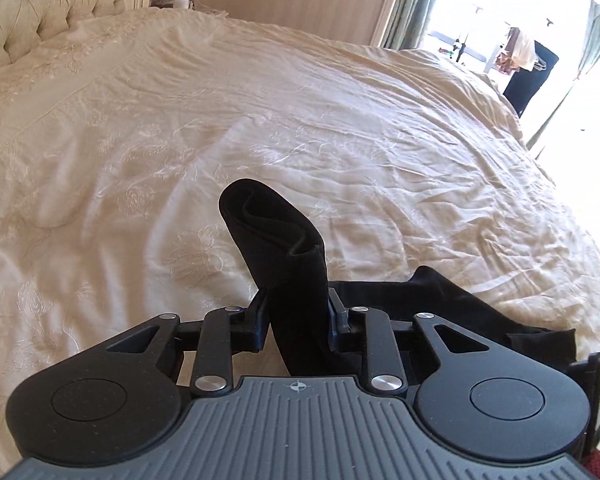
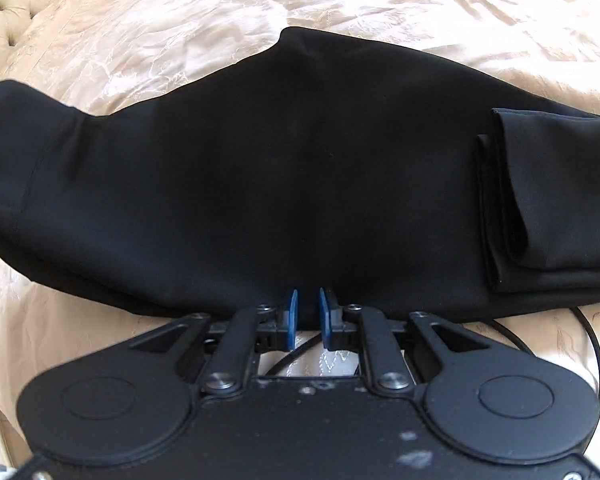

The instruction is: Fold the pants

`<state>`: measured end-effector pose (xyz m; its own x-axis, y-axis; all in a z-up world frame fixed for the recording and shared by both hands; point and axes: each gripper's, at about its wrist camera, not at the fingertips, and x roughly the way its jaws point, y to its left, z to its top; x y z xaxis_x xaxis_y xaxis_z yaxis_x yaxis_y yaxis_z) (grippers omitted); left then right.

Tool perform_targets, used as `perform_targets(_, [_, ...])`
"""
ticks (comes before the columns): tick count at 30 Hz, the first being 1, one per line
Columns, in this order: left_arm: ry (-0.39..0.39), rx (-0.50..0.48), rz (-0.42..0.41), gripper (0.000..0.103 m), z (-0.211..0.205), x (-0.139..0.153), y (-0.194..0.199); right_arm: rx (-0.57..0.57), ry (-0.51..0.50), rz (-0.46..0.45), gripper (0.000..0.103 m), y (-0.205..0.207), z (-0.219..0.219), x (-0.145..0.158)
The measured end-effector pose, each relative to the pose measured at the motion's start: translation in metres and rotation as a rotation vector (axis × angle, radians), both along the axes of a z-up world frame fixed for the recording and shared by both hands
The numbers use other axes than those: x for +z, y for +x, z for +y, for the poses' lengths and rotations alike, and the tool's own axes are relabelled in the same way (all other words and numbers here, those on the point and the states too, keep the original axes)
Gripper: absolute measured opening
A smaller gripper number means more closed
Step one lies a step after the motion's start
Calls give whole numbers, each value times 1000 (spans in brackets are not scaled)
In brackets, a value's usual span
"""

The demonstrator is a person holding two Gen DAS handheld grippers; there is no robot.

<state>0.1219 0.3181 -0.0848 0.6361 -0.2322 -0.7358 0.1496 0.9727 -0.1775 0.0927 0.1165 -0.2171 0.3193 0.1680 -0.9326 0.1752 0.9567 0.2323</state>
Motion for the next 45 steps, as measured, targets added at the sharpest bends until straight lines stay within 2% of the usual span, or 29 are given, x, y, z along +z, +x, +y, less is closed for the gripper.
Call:
perform_targets(4, [11,-23,-74,26,-32,27,-14,10,51,-23,13,-5,-10,4])
perform_targets(6, [10,-62,-111,21,-55,44,-23,-16,97,-55,15,-12,-22,14])
perform_targets(7, [3,-86,-134,10,-69,53,-28,-27,119,-71,16,-16,-29,20])
perform_targets(8, [-3,-116,-164,6,-85,62,-34,-38,143,-89,16,-22,-40,27])
perform_targets(11, [-6,-224,-220,6,-143,77,-46,-47,178,-134,16,-37,-72,46])
perform_targets(14, [-55,-291,-177,6,-198,65,-47,-55,181,-143,16,-52,-109,56])
perform_targets(17, [-106,-280,-84,6,-233,39,-48,-41,153,-171,17,-62,-142,65])
perform_targets(20, [-79,-238,10,7,-244,14,-49,-25,146,-190,21,-66,-167,71])
perform_targets(24, [-10,-136,113,11,-224,-12,-44,10,134,-208,27,-54,-183,76])
perform_targets(28, [0,31,242,11,-168,-31,-36,51,165,-216,33,-26,-184,81])
perform_targets(32, [59,136,305,11,-112,-41,-27,86,202,-214,40,12,-161,84])
perform_targets(35, [85,178,332,14,-71,-44,-18,102,242,-203,44,41,-135,86])
perform_targets(37, [94,192,347,23,-49,-46,-11,123,245,-198,48,61,-112,83])
perform_targets(40, [101,204,360,23,-22,-49,0,158,232,-176,51,92,-79,72])
perform_targets(45, [103,215,359,23,7,-51,13,150,204,-110,53,125,-42,46])
